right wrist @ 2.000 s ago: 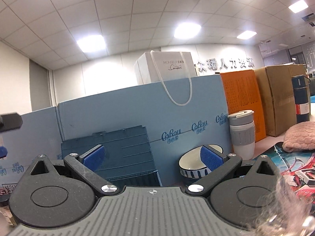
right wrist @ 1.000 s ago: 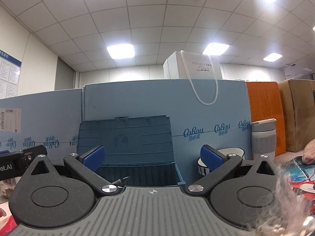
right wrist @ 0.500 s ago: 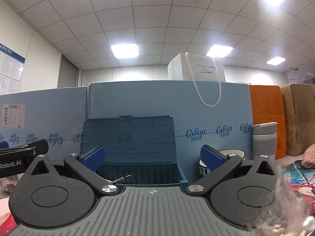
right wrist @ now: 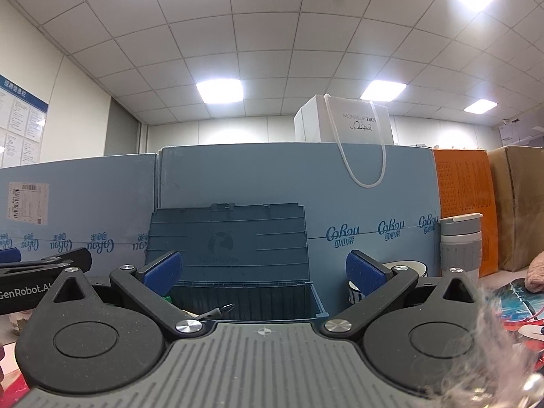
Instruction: Organize rigid objects
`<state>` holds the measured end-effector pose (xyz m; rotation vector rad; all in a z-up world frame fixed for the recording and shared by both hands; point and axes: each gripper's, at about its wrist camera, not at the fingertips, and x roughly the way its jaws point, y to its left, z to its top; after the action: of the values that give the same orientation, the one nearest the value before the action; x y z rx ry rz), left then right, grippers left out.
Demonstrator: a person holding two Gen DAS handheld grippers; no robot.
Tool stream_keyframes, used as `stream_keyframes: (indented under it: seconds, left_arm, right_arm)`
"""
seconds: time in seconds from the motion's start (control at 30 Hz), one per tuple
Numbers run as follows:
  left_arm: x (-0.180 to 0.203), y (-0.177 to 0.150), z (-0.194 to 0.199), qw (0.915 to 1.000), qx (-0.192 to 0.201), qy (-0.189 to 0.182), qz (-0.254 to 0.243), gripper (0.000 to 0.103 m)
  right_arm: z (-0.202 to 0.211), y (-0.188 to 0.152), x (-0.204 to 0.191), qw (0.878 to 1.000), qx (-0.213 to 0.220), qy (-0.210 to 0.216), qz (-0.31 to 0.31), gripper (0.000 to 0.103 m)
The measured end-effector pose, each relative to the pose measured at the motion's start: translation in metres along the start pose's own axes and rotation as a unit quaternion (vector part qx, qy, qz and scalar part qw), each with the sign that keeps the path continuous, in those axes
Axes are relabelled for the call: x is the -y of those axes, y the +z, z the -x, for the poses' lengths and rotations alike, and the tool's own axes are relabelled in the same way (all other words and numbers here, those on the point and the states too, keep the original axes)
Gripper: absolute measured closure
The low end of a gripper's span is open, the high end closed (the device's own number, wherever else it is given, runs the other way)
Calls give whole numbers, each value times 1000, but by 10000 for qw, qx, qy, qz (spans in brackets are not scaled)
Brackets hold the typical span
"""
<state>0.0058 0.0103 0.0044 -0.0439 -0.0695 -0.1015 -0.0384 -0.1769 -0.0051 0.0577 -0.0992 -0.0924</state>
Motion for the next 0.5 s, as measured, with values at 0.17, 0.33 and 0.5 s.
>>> stream_keyframes:
  seconds: [0.17,0.33,0.5]
  left_arm:
    - [0,0,0,10000,0,-7,0,0]
    - [0,0,0,10000,-12,31,-8,0]
    - [1,0,0,10000,-20,53,-26,0]
  right_arm:
    - [0,0,1,10000,-11,6,-22,0]
    - [-1,0,1,10000,-17,7,-21,0]
    - [-1,0,1,10000,-19,7,-21,0]
